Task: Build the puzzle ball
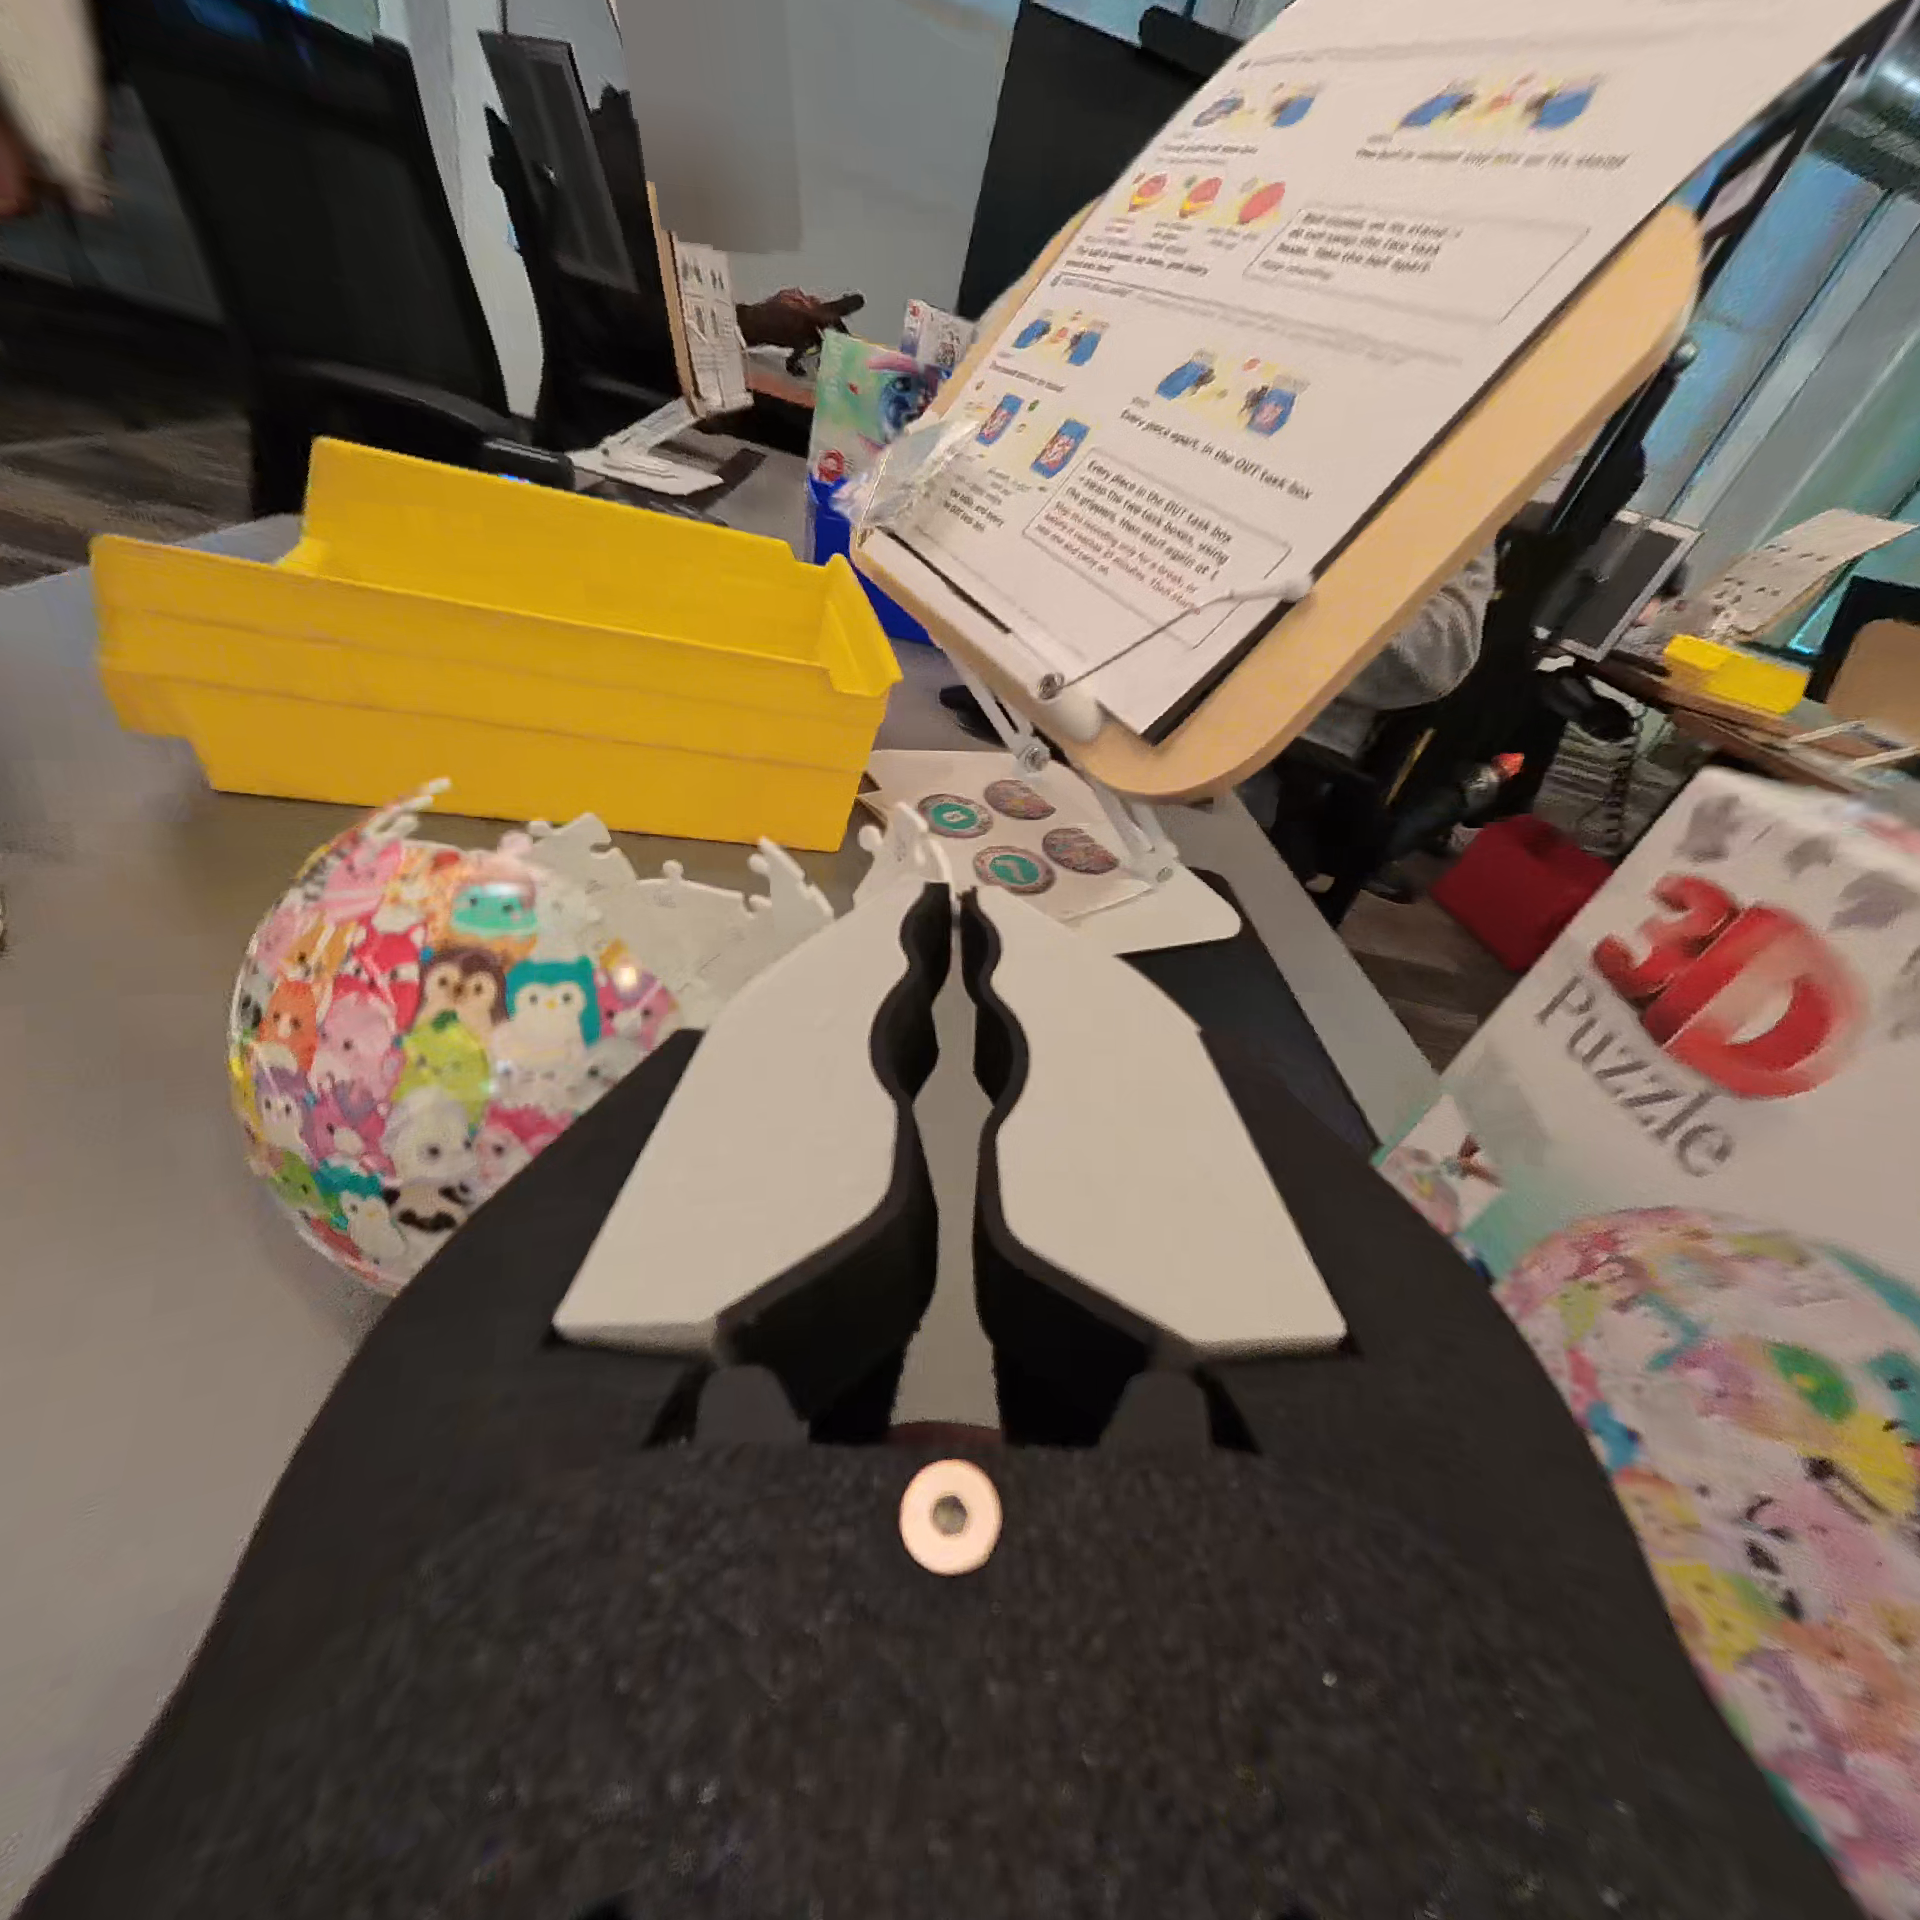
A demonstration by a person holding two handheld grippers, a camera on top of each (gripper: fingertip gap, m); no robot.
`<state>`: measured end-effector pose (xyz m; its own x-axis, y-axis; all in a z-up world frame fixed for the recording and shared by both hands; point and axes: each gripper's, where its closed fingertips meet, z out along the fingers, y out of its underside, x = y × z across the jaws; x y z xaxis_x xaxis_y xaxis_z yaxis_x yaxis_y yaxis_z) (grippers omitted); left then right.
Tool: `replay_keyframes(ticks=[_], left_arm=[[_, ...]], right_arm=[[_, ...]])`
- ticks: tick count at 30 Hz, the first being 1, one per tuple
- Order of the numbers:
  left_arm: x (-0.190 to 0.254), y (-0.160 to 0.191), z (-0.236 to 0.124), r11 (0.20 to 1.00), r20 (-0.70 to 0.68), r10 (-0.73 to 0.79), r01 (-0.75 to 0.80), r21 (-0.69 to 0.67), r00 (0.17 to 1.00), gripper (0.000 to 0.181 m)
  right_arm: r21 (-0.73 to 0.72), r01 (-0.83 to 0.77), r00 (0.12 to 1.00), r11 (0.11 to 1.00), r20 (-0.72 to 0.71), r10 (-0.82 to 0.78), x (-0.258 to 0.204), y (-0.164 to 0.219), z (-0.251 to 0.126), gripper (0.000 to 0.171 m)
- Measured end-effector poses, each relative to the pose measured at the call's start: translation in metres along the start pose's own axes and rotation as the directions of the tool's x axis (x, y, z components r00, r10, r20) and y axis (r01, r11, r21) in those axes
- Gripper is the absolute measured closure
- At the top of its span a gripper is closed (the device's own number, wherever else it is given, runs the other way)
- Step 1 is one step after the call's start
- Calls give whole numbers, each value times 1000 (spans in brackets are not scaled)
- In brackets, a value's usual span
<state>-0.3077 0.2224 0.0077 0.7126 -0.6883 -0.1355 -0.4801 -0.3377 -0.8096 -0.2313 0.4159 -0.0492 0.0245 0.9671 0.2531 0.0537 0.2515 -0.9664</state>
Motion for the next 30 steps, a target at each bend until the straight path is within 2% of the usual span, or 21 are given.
replay_keyframes(ticks=[4,7,10,13,16,21,30], left_arm=[[-45,-3,45,991,-44,10,-15,-129,999,151],[-70,3,85,979,-112,-22,-2,-206,993,148],[-87,2,116,973,-170,-67,26,-231,983,145],[-95,-7,136,975,-196,-3,-40,-217,981,148],[-96,-17,146,976,-227,50,-95,-193,973,155],[-92,-27,150,984,-283,42,-88,-153,958,157],[-85,-30,155,991,-278,52,-84,-104,959,162]], right_arm=[[54,-50,997,997,65,47,-2,5,3,169],[25,-45,996,999,85,43,-3,13,8,169],[25,-74,992,997,101,71,-3,19,12,169],[52,-101,989,994,111,95,-3,17,16,169],[65,-90,991,994,102,84,-2,8,18,169],[109,-83,994,991,74,75,1,-20,17,169],[143,-81,996,986,59,73,-4,-45,22,169]])
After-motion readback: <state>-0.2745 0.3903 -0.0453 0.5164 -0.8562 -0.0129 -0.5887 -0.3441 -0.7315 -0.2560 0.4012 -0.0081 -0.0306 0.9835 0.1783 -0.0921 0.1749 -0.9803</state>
